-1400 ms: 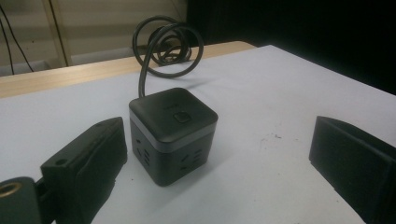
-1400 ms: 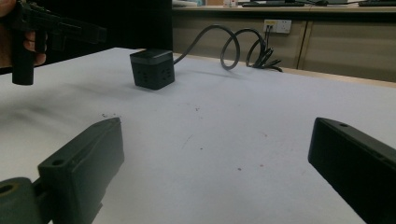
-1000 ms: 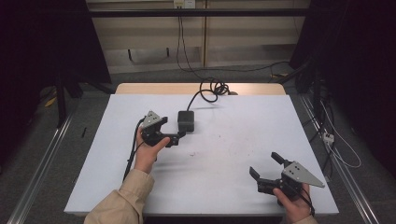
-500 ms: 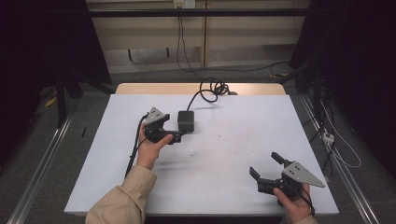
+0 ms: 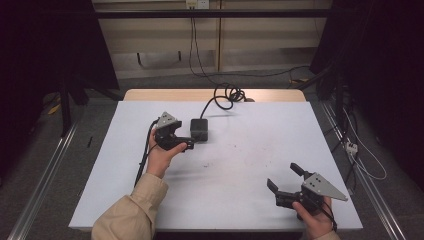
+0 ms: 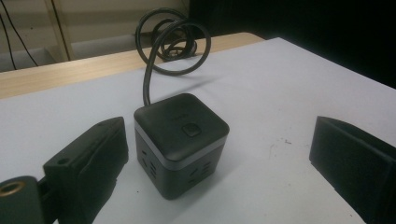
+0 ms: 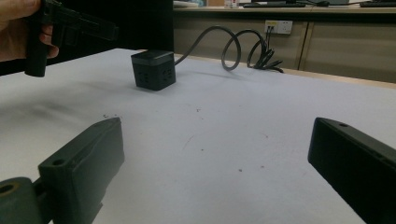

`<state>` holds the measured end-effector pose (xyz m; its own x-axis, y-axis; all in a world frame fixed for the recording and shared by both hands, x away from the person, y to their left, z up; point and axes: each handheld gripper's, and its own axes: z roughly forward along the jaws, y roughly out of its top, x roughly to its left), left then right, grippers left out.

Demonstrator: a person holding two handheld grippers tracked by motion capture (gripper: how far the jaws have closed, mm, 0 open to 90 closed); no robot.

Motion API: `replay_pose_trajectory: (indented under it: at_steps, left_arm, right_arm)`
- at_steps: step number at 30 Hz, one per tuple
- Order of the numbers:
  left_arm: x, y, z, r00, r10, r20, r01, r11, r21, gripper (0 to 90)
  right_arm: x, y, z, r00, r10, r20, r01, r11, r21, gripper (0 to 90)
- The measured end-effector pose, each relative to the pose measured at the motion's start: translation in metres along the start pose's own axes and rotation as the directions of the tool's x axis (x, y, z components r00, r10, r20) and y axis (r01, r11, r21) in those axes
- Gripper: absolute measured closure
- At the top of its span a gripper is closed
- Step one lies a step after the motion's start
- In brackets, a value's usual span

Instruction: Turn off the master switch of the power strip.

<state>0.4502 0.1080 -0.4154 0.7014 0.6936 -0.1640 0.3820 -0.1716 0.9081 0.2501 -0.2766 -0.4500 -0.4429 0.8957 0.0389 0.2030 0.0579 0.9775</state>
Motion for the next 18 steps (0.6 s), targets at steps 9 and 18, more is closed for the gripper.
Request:
replay_pose_trajectory:
  at_steps: [9, 18]
  left_arm:
    - [0.0051, -0.0015, 0.0029, 0.9998, 0.001, -0.02, 0.0, 0.9999, 0.014, 5.7]
    - [0.0081, -0.0025, 0.0039, 0.9996, -0.014, -0.026, 0.015, 0.9998, 0.015, 15.2]
  right_arm:
    - [0.0002, 0.0001, 0.0, 1.0, 0.0, -0.001, 0.0, 1.0, -0.001, 3.2]
    - [0.0003, 0.0001, 0.0, 1.0, -0.001, -0.001, 0.001, 1.0, -0.001, 3.3]
